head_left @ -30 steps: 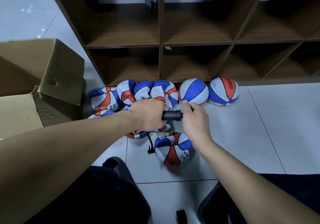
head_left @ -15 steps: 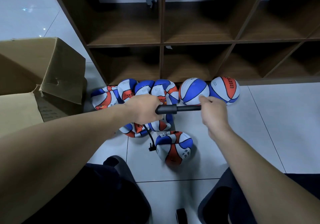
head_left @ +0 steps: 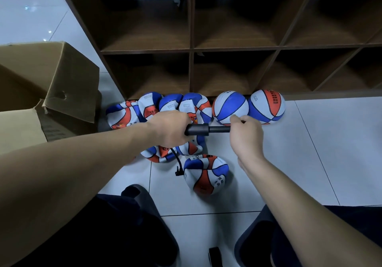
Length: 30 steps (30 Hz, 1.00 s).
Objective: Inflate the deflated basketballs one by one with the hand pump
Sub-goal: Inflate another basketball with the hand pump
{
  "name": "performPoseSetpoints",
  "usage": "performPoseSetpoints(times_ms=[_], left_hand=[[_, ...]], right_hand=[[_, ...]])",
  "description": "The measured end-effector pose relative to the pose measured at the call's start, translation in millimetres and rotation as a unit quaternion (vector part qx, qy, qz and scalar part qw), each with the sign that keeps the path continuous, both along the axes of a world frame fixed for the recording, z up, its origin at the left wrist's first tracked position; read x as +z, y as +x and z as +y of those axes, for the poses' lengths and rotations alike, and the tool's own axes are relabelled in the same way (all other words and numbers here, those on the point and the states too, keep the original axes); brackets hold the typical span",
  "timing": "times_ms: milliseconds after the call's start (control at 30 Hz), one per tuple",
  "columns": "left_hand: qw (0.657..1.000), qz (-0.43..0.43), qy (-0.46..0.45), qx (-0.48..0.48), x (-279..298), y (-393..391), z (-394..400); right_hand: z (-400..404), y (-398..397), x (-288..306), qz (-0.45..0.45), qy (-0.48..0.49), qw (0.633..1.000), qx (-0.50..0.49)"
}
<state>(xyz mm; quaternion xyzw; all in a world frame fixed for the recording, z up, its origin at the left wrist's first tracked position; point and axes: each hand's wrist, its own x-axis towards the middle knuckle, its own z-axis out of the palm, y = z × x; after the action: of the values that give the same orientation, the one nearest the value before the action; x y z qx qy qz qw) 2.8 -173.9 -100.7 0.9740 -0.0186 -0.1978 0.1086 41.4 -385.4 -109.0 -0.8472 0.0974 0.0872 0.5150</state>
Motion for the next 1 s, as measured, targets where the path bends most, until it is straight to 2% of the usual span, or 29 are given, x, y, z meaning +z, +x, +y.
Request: performPoseSetpoints(times_ms=[367, 567, 833, 1000], left_hand=[[0.999, -0.038, 0.03, -0.017, 3, 0, -21], [0.998, -0.057, 0.012, -0.02, 1, 4, -15], [1.0, -0.006, 0.024, 0.014, -2, 1, 14], [1.0, -0.004, 0.025, 0.013, -2, -2, 2]], right_hand=[[20, -23, 1, 0.025, 0.028, 0.998, 0.055], [13, -9, 7, -0.005, -0.014, 0.995, 0.1], [-30, 25, 2, 0.025, 0.008, 1.0, 0.01], [-24, 19, 1, 0.026, 0.021, 0.999, -0.02]])
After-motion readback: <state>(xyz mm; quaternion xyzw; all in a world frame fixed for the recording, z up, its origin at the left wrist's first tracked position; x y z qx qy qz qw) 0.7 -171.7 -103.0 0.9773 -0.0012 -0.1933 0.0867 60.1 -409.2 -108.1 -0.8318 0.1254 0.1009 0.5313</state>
